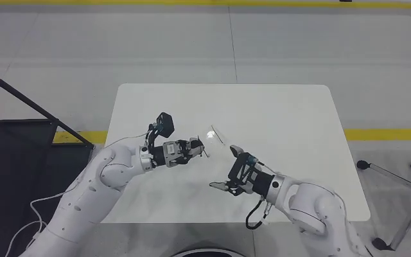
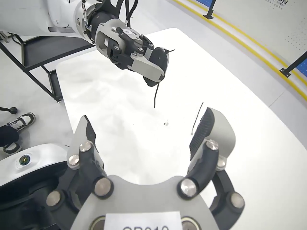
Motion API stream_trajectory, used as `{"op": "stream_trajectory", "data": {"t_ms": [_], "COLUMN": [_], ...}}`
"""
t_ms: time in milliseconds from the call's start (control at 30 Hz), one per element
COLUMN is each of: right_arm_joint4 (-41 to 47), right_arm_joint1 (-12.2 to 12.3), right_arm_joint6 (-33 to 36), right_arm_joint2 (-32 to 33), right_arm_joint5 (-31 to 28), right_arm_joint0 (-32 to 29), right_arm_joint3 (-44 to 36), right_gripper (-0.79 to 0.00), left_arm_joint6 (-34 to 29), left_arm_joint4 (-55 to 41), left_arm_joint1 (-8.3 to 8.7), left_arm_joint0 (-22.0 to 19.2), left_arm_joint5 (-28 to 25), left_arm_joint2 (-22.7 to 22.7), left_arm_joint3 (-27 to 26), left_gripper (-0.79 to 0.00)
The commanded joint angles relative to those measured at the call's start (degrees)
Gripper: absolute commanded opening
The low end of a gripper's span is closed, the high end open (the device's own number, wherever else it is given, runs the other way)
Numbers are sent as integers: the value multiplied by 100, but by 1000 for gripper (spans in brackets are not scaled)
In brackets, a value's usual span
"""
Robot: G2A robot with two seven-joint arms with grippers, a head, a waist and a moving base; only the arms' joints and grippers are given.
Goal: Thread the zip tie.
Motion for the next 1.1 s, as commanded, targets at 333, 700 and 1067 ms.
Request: {"op": "stream_trajectory", "data": {"t_ms": [333,700,1067], "right_arm_joint4": [635,688,706], "right_arm_joint1": [-70,-86,-77], "right_arm_joint6": [293,291,223], "right_arm_joint2": [-538,-764,-841], "right_arm_joint5": [151,321,398], "right_arm_joint0": [837,1058,1139], "right_arm_joint3": [983,1162,1261], "right_gripper": [-191,-339,-529], "left_arm_joint6": [65,72,90], "left_arm_joint4": [100,124,181], "left_arm_joint1": [-17,-42,-66], "left_arm_joint0": [48,18,27], "left_arm_joint5": [-177,-291,-358], "left_arm_joint2": [-51,-53,-44], "left_arm_joint3": [-25,31,50], "left_gripper": [-785,-785,-785]}}
